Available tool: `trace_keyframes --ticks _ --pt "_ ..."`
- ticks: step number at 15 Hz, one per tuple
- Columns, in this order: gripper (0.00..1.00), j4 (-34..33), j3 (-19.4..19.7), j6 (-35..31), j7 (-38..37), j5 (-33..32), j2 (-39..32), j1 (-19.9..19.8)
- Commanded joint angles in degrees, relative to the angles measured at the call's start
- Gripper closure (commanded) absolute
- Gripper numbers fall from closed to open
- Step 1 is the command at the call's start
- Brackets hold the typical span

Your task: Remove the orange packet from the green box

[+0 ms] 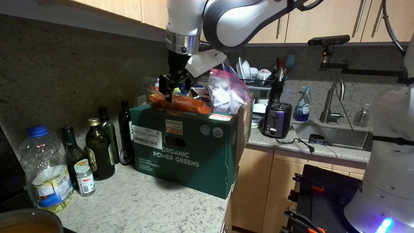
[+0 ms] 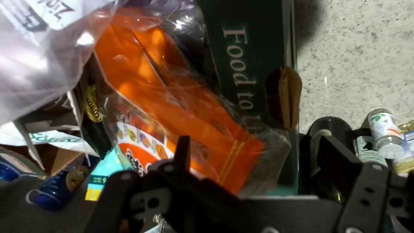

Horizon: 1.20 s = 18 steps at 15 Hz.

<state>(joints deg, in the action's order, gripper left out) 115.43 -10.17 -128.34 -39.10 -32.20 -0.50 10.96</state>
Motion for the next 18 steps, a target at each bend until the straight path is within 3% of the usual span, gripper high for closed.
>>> trace_keyframes --ticks 1,12,14,18 --pt "0.00 -0.9 0.0 1.4 -5.0 -3.6 -2.7 0.2" --pt "0.01 -5.2 2.3 2.8 -17.7 -11.3 -6.7 0.5" --pt "0.26 -6.7 2.7 4.1 -17.3 -10.8 -8.1 0.3" --pt "0.57 -9.9 4.1 7.3 -16.5 -9.8 -11.8 0.0"
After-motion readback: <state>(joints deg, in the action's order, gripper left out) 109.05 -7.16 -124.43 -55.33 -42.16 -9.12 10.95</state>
